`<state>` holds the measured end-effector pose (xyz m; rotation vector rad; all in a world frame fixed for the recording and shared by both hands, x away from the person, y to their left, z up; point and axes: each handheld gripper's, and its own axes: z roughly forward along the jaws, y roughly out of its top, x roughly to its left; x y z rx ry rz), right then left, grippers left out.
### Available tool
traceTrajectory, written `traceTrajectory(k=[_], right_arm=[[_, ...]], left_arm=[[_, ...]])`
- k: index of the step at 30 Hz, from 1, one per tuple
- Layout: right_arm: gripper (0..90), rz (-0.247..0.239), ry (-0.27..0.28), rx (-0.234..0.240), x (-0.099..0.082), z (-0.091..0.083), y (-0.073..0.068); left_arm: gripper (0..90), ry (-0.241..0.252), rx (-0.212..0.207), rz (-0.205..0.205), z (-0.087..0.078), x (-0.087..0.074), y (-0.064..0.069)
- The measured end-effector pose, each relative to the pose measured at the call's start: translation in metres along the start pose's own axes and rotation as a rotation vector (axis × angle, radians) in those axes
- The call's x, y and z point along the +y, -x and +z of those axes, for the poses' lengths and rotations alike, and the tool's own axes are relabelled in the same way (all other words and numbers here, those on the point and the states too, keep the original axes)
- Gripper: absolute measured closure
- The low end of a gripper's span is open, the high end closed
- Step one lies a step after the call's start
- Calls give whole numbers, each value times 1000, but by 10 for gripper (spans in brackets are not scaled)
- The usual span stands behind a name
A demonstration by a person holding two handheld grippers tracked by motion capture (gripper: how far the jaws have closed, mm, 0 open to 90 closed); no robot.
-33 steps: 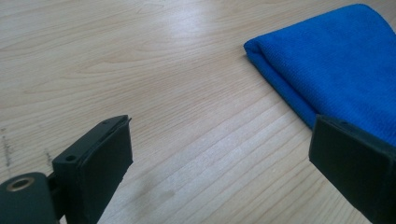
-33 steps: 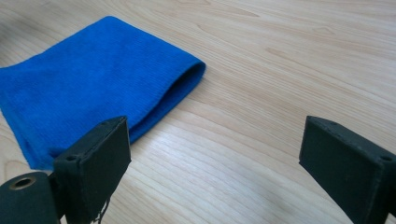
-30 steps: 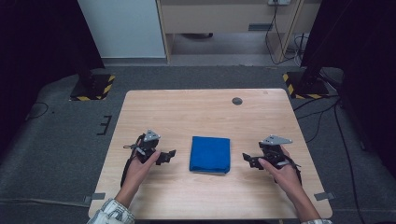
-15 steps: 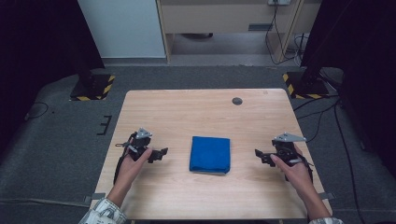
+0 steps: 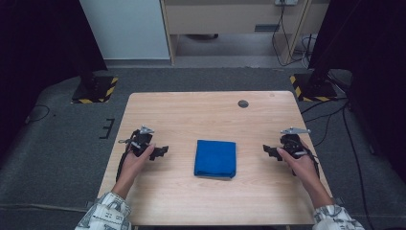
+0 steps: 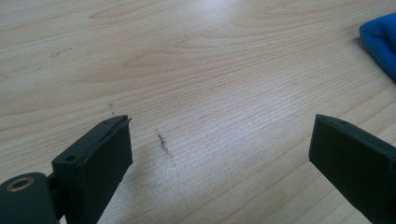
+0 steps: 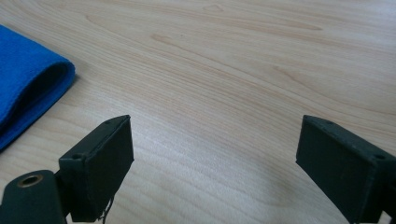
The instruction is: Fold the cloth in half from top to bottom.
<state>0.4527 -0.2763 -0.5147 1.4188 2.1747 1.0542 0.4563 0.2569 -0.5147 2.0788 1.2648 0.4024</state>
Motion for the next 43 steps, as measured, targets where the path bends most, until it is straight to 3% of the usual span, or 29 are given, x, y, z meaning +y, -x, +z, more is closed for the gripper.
traceTrajectory(k=[11, 14, 18, 22, 28, 30, 32, 43], right_arm=[[111, 49, -56, -15, 11, 29, 6], [111, 59, -57, -38, 16, 34, 8], [113, 90, -50, -82, 20, 38, 14], [90, 129, -50, -100, 19, 43, 17], [62, 89, -47, -169, 18, 49, 11], [61, 71, -38, -198, 16, 51, 9], [54, 51, -25, -221, 14, 52, 6], [53, 12, -28, -180, 1, 40, -8]], left_arm=[[51, -42, 7, 20, 20, 15, 1], [51, -41, 16, 3, 26, 20, 0], [51, 9, 17, -6, 30, 23, 0], [56, 1, 30, -17, 37, 22, 0], [50, -2, 59, -3, 44, 21, 3], [46, -7, 83, 27, 45, 20, 7], [30, 33, 88, 23, 46, 15, 8], [13, 36, 90, 23, 41, 8, 14]])
